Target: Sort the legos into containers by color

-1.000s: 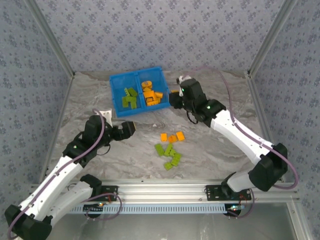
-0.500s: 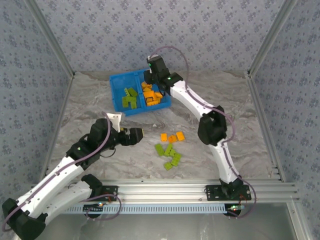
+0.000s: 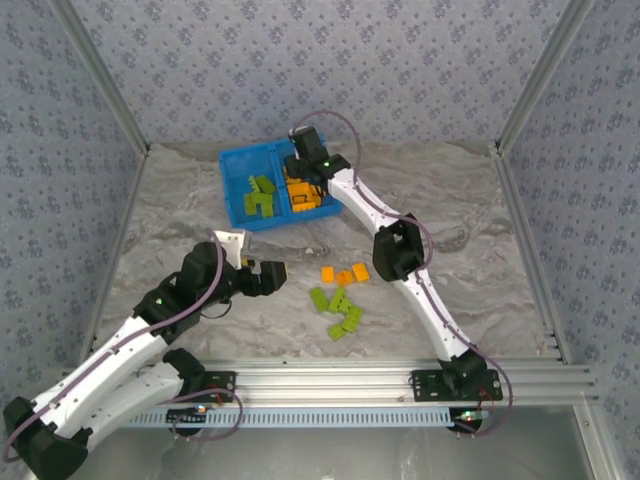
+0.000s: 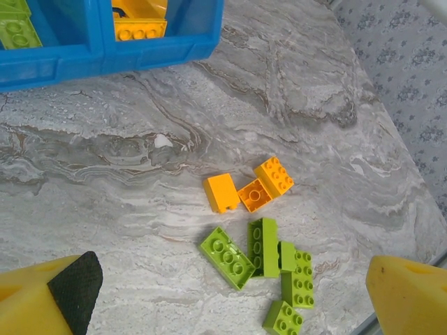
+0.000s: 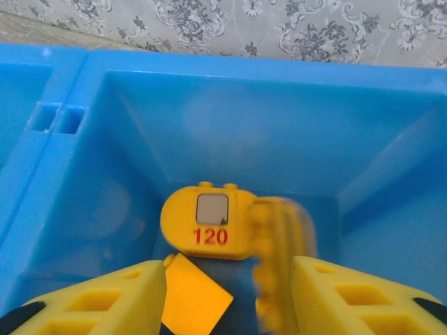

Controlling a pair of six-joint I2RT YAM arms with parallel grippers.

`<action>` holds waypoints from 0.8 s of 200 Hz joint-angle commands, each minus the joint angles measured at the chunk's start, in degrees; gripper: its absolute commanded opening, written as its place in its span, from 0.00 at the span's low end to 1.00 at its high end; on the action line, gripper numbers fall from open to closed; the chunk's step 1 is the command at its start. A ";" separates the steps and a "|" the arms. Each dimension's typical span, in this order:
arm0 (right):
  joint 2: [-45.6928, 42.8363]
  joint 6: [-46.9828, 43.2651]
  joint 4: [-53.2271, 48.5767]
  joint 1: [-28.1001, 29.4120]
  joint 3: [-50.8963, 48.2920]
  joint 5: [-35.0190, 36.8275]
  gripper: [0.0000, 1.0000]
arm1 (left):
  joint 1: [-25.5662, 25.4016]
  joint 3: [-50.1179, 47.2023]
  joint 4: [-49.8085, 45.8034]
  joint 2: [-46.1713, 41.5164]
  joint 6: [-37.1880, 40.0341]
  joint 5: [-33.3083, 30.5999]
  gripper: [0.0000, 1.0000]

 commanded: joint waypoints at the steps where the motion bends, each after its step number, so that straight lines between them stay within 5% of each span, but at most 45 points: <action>1: -2.52 -1.54 -1.24 0.19 5.03 0.01 0.55 | -0.27 0.94 0.52 -0.20 0.58 -1.16 0.99; 43: -15.95 0.49 -7.90 -0.26 -1.15 -0.41 0.56 | -0.55 2.17 0.69 1.88 0.26 -1.09 0.99; 99: -53.63 5.75 2.86 -1.96 -48.94 -8.54 0.72 | -6.09 5.72 -2.55 11.37 -8.81 -12.14 0.99; 132: -72.10 10.32 4.44 -2.20 -72.69 -2.12 0.96 | -13.97 14.16 -11.54 24.82 -20.26 -22.30 0.96; 160: -81.87 14.32 1.68 -3.25 -83.28 2.81 1.00 | -18.57 21.69 -16.21 39.06 -29.15 -23.86 0.81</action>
